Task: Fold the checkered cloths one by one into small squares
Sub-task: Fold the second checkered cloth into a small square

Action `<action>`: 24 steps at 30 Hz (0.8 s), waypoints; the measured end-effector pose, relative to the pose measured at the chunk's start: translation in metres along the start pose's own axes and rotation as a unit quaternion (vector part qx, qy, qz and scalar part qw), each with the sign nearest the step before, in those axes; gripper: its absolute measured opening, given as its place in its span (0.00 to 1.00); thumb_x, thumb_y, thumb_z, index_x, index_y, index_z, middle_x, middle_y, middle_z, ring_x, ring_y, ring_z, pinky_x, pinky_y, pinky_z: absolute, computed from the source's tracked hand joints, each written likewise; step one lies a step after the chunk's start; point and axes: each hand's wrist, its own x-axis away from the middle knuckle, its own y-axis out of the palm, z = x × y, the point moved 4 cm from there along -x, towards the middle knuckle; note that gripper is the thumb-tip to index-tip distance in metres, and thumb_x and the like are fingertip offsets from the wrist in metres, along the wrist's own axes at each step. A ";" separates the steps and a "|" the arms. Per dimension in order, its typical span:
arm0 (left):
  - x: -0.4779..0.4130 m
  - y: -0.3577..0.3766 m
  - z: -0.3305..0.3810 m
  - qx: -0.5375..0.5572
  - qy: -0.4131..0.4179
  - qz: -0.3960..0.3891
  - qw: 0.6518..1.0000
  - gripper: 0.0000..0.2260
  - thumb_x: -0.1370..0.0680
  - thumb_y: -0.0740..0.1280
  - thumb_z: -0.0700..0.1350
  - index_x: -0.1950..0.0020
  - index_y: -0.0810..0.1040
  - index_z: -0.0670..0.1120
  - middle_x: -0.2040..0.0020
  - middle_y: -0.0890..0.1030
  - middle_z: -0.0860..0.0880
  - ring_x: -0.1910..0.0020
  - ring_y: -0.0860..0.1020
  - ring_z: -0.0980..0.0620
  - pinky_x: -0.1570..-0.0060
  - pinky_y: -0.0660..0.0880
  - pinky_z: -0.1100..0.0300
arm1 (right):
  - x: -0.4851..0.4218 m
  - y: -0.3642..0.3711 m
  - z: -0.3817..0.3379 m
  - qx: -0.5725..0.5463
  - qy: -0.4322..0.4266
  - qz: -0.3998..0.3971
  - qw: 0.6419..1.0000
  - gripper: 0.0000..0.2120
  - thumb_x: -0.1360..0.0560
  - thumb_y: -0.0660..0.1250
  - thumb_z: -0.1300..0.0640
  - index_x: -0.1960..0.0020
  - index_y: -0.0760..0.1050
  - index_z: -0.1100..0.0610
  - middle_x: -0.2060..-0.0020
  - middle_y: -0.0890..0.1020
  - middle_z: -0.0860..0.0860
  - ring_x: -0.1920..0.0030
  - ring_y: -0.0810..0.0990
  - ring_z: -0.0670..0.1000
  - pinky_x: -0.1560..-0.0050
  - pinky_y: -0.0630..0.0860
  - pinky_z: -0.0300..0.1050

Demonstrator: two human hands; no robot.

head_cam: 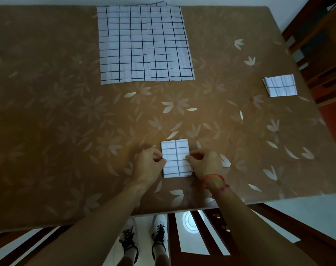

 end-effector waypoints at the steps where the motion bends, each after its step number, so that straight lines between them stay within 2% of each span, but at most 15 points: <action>1: -0.001 0.000 0.000 -0.005 0.003 0.002 1.000 0.07 0.27 0.74 0.42 0.51 0.82 0.44 0.55 0.83 0.51 0.60 0.78 0.59 0.62 0.73 0.69 | 0.000 0.001 -0.002 0.009 -0.003 0.002 1.000 0.09 0.29 0.73 0.52 0.50 0.83 0.53 0.55 0.85 0.48 0.55 0.81 0.47 0.48 0.79 0.46; 6: -0.003 -0.003 0.002 -0.033 0.038 0.002 0.999 0.07 0.26 0.73 0.43 0.50 0.83 0.43 0.55 0.83 0.51 0.57 0.78 0.56 0.62 0.68 0.74 | -0.003 0.003 -0.002 0.025 -0.019 0.004 0.999 0.09 0.30 0.72 0.50 0.50 0.83 0.51 0.56 0.85 0.46 0.55 0.81 0.46 0.49 0.80 0.47; 8: -0.003 -0.005 0.002 -0.062 0.087 0.011 0.994 0.04 0.25 0.71 0.43 0.51 0.81 0.45 0.55 0.80 0.52 0.56 0.77 0.56 0.60 0.69 0.73 | -0.001 0.001 -0.001 0.026 -0.020 0.014 0.999 0.09 0.30 0.72 0.50 0.51 0.83 0.51 0.57 0.84 0.45 0.56 0.81 0.46 0.51 0.80 0.47; 10: -0.004 -0.005 0.000 -0.102 0.170 0.023 0.980 0.03 0.22 0.67 0.42 0.50 0.79 0.45 0.50 0.77 0.52 0.50 0.74 0.55 0.52 0.73 0.67 | 0.000 -0.004 -0.004 0.030 -0.024 0.029 0.999 0.11 0.28 0.71 0.48 0.49 0.81 0.50 0.57 0.83 0.46 0.55 0.81 0.47 0.51 0.80 0.47; 12: -0.003 -0.003 0.000 -0.149 0.263 0.030 0.953 0.09 0.20 0.63 0.40 0.43 0.78 0.41 0.42 0.77 0.47 0.42 0.73 0.51 0.40 0.73 0.57 | 0.003 -0.007 -0.013 0.052 -0.072 0.059 0.994 0.12 0.26 0.66 0.47 0.44 0.78 0.49 0.53 0.82 0.47 0.53 0.80 0.48 0.52 0.78 0.45; 15: -0.002 0.004 0.001 -0.227 0.340 0.026 0.912 0.18 0.20 0.56 0.41 0.34 0.74 0.37 0.32 0.74 0.41 0.32 0.70 0.45 0.33 0.68 0.50 | 0.014 0.006 -0.018 0.119 -0.231 0.093 0.961 0.15 0.24 0.64 0.53 0.38 0.75 0.51 0.45 0.76 0.51 0.48 0.74 0.49 0.47 0.74 0.43; 16: -0.002 0.007 0.000 -0.252 0.342 0.010 0.905 0.20 0.20 0.53 0.43 0.32 0.72 0.37 0.30 0.71 0.42 0.29 0.67 0.45 0.32 0.67 0.49 | 0.013 0.020 -0.009 0.155 -0.239 0.064 0.956 0.18 0.26 0.65 0.55 0.37 0.74 0.49 0.42 0.75 0.52 0.48 0.72 0.50 0.43 0.72 0.45; 18: -0.003 0.012 -0.005 -0.299 0.338 -0.024 0.892 0.22 0.20 0.52 0.44 0.28 0.68 0.39 0.27 0.67 0.43 0.26 0.63 0.47 0.30 0.64 0.49 | 0.007 0.053 0.015 0.177 -0.190 -0.025 0.965 0.25 0.28 0.66 0.55 0.33 0.68 0.38 0.32 0.70 0.53 0.44 0.69 0.51 0.36 0.68 0.51; 19: -0.002 0.015 -0.010 -0.320 0.336 -0.039 0.885 0.23 0.20 0.53 0.45 0.27 0.66 0.39 0.26 0.66 0.43 0.25 0.61 0.47 0.28 0.61 0.49 | 0.004 0.064 0.013 0.207 -0.227 -0.037 0.951 0.25 0.25 0.62 0.54 0.30 0.64 0.40 0.29 0.66 0.52 0.38 0.68 0.52 0.32 0.66 0.51; 21: -0.001 0.020 -0.017 -0.353 0.337 -0.058 0.871 0.24 0.21 0.58 0.46 0.26 0.65 0.39 0.26 0.65 0.42 0.25 0.60 0.46 0.28 0.57 0.48 | 0.004 0.076 -0.009 0.215 -0.313 -0.041 0.924 0.25 0.20 0.52 0.53 0.24 0.58 0.52 0.25 0.60 0.51 0.25 0.58 0.51 0.27 0.60 0.50; 24: 0.001 0.024 -0.023 -0.391 0.350 -0.060 0.849 0.23 0.21 0.55 0.45 0.28 0.67 0.37 0.26 0.64 0.39 0.24 0.58 0.44 0.28 0.58 0.45 | 0.020 0.071 -0.030 0.223 -0.363 -0.072 0.902 0.26 0.19 0.47 0.52 0.23 0.54 0.61 0.23 0.56 0.55 0.23 0.51 0.51 0.23 0.52 0.50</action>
